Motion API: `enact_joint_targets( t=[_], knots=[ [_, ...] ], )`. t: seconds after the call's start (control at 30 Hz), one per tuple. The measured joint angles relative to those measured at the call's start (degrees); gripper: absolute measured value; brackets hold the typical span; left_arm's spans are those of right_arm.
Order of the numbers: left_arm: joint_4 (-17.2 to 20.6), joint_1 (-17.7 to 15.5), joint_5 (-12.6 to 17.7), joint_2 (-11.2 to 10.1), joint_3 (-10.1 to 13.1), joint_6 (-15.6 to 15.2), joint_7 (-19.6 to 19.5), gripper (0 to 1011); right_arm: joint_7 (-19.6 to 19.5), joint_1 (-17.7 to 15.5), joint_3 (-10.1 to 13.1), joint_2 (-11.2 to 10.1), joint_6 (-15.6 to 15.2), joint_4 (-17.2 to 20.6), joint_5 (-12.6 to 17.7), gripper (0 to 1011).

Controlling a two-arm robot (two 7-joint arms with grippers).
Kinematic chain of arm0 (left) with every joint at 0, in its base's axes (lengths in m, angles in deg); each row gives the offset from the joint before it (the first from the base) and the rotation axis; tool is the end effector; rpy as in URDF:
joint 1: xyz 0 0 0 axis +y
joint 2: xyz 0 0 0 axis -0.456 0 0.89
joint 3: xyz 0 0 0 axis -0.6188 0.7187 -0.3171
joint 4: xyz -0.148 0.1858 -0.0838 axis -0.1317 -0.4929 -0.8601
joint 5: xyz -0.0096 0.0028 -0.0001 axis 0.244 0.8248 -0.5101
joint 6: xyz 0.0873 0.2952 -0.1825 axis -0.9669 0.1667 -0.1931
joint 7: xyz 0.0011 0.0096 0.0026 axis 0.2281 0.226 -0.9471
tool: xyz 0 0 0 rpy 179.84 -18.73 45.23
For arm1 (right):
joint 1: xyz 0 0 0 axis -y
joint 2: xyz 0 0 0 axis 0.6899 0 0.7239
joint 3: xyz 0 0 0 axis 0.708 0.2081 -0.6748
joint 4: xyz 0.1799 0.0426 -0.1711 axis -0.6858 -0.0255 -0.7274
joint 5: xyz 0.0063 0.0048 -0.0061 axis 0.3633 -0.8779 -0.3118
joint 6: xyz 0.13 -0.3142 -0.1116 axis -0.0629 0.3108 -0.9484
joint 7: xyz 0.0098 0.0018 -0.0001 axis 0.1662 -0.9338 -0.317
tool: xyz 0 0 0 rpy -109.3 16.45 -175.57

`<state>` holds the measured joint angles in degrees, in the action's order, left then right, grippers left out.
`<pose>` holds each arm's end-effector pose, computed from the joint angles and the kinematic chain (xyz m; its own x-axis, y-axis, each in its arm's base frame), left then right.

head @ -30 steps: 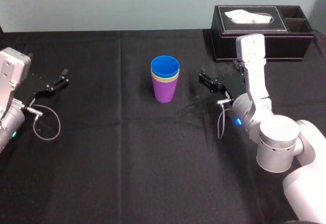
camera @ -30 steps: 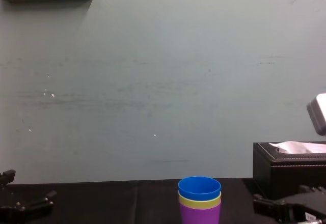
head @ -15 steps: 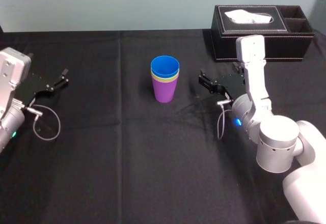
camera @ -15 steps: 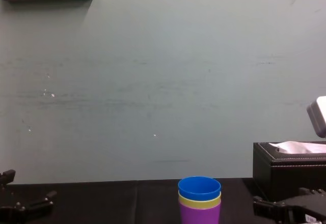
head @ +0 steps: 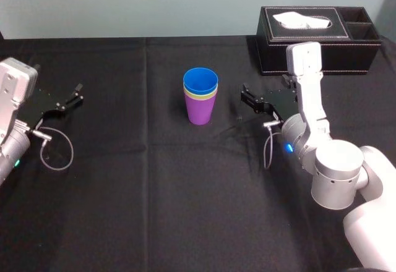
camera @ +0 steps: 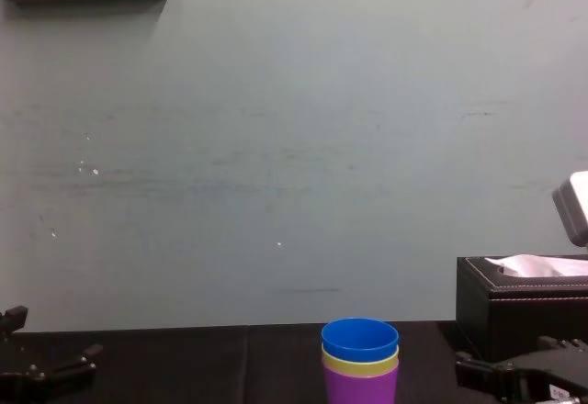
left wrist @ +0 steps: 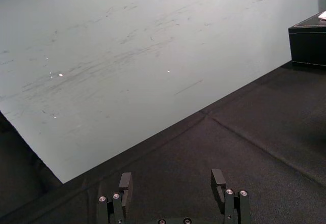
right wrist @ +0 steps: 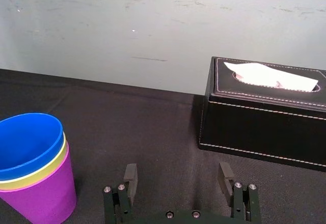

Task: Stack the three plastic cups sequentially using one hand.

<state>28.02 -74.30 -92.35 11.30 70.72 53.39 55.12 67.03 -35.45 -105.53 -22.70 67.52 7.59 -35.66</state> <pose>0.3982 0.0480 -0.2809 0.2922 0.8803 0.3738 -0.9553 0.2873 0.0702 0.4121 0.0475 -0.2620 0.1697 -0.9790 0.1127 0.9691 0.1450 -0.1993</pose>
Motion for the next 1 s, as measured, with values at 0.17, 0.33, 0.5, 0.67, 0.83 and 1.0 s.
enact_joint_targets(
  t=[0.17,0.33,0.5,0.67,0.83,1.0],
  knots=[
    [0.0,0.0,0.0,0.0,0.0,0.0,0.0,1010,0.0,0.0,0.0,0.0,0.0,0.0,0.0,1004],
    [0.0,0.0,0.0,0.0,0.0,0.0,0.0,1010,0.0,0.0,0.0,0.0,0.0,0.0,0.0,1004],
    [0.0,0.0,0.0,0.0,0.0,0.0,0.0,1010,0.0,0.0,0.0,-0.1,0.0,0.0,0.0,1004],
    [0.0,0.0,0.0,0.0,0.0,0.0,0.0,1010,0.0,0.0,0.0,-0.1,0.0,0.0,0.0,1004],
    [0.0,0.0,0.0,0.0,0.0,0.0,0.0,1010,0.0,0.0,0.0,-0.1,0.0,0.0,0.0,1004],
    [0.0,0.0,0.0,0.0,0.0,0.0,0.0,1010,0.0,0.0,0.0,-0.1,0.0,0.0,0.0,1004]
  ],
)
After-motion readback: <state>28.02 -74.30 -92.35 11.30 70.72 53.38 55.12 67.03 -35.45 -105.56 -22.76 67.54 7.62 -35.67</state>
